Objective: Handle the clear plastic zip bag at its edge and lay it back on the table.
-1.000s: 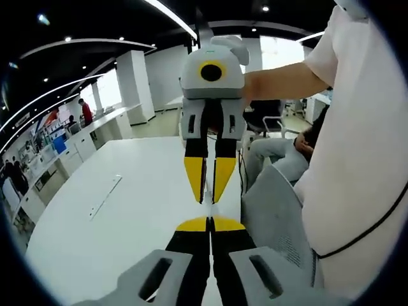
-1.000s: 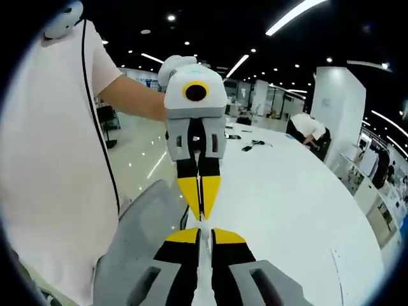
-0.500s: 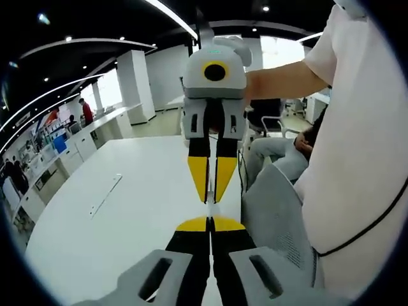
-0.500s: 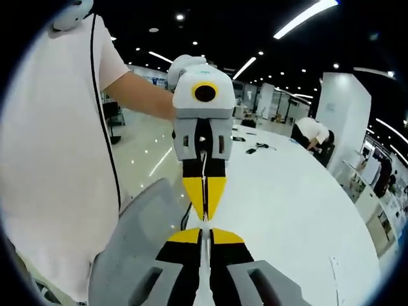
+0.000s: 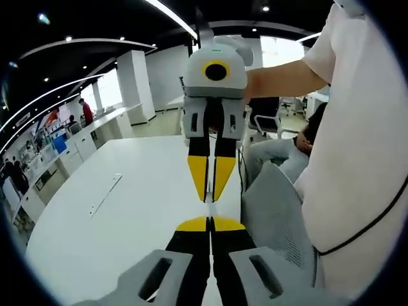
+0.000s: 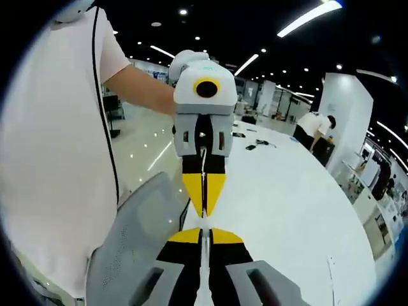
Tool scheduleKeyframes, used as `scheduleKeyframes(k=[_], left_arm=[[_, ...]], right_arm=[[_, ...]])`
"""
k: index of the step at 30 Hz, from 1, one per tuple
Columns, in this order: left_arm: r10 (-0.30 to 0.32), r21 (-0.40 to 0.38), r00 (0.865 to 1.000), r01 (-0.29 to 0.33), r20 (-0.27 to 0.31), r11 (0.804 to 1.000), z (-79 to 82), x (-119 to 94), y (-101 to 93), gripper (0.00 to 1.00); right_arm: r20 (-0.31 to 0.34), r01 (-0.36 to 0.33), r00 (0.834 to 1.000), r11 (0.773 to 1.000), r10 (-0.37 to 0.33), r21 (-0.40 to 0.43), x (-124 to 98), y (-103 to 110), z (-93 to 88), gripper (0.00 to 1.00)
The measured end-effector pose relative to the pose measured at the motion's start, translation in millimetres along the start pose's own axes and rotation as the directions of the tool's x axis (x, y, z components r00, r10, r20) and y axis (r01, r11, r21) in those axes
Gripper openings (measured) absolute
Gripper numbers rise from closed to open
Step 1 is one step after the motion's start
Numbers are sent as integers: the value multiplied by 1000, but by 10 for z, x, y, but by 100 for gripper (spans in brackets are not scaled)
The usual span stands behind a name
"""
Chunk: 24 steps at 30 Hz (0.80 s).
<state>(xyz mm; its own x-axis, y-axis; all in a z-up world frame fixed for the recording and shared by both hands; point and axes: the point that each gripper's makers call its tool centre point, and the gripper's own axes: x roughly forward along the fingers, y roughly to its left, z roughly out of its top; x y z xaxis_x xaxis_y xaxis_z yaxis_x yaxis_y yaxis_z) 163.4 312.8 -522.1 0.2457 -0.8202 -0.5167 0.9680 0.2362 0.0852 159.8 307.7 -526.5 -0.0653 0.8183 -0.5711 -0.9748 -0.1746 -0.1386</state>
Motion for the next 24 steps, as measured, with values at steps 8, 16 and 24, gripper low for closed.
scheduleKeyframes(k=[8,16,24], left_arm=[[0,11,1000,0,-10,1000,-19,4,-16,0],[3,9,1000,-3,-9,1000,-27,-14,-13,0],[0,10,1000,0,-4,1000,-6,-22,-31,0]], right_arm=[[-22,9,1000,1000,-9,-1,-30,0,-64,0],[-41,21,999,1000,-20,7,-82,-6,-134,0],[-50,27,998,1000,-26,16,-130,1,-185,0]])
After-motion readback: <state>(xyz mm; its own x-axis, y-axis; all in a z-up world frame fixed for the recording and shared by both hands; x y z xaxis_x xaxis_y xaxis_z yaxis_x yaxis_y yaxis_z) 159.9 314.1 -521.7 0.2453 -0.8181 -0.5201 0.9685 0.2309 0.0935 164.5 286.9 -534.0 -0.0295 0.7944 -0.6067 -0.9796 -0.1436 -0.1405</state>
